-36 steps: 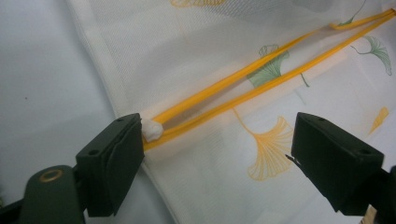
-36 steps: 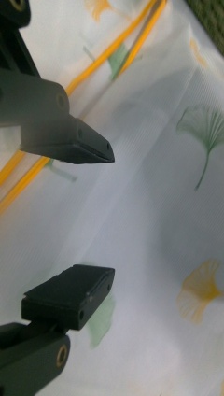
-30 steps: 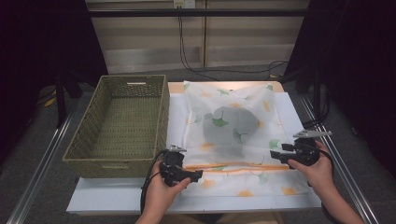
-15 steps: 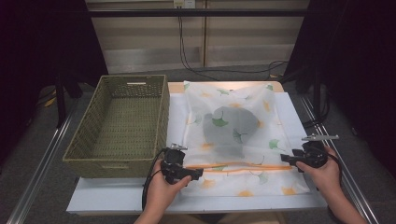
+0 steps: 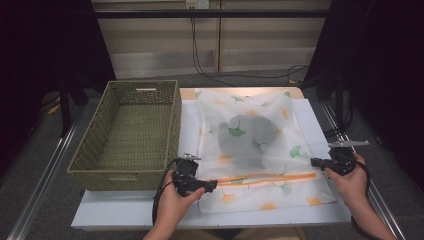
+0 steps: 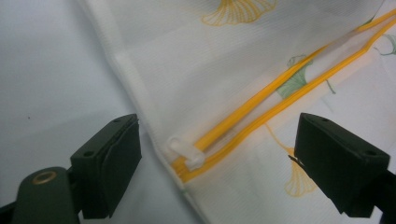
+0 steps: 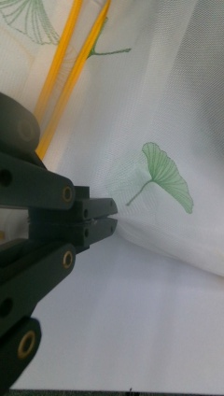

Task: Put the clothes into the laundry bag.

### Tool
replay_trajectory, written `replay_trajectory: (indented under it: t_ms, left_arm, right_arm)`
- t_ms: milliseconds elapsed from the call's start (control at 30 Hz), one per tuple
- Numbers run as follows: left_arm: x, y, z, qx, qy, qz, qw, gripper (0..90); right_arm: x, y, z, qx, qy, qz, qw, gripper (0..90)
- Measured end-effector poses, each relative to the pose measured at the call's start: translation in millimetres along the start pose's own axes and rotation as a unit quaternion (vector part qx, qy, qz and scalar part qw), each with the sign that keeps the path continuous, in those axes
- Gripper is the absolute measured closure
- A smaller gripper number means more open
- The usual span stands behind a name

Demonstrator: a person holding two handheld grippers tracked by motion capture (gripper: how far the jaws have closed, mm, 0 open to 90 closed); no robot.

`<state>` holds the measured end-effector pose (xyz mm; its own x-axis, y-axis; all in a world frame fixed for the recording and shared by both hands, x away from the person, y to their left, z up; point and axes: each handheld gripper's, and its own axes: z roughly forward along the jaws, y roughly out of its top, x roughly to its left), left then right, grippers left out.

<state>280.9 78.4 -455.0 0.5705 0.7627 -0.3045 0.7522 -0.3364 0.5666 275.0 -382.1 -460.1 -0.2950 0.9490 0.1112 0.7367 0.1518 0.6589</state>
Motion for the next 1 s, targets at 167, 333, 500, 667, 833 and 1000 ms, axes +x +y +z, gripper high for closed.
replay_trajectory:
  t_ms: [167, 333, 500, 667, 833, 1000]
  left_arm:
    - [-1.4, -1.7, -0.3, 0.009, -0.001, -0.002, 1.0000, 15.5]
    - [-0.8, -7.4, -2.6, 0.017, 0.003, 0.001, 0.9999, 17.2]
    - [-2.5, -15.1, -3.1, 0.020, 0.009, -0.001, 0.9998, 22.3]
    - [-2.4, -16.4, -4.4, 0.018, 0.017, -0.001, 0.9997, 38.5]
    - [-4.2, -15.6, -5.2, 0.029, 0.032, -0.010, 0.9990, 61.5]
    - [-2.9, -15.6, -5.6, 0.033, 0.039, -0.026, 0.9984, 73.9]
  right_arm:
    - [-4.3, -2.2, 0.6, -0.006, 0.004, 0.010, 0.9999, 90.0]
    - [-2.3, -2.0, -0.2, -0.005, 0.002, 0.003, 1.0000, 90.0]
    - [0.2, -2.6, -0.5, -0.007, 0.001, 0.004, 1.0000, 90.0]
    - [1.0, -2.9, -1.2, -0.009, 0.008, 0.008, 0.9999, 90.0]
    - [4.9, -0.6, -3.0, -0.021, 0.013, 0.008, 0.9997, 78.8]
    - [14.1, 2.9, -5.8, -0.030, 0.017, -0.001, 0.9994, 70.4]
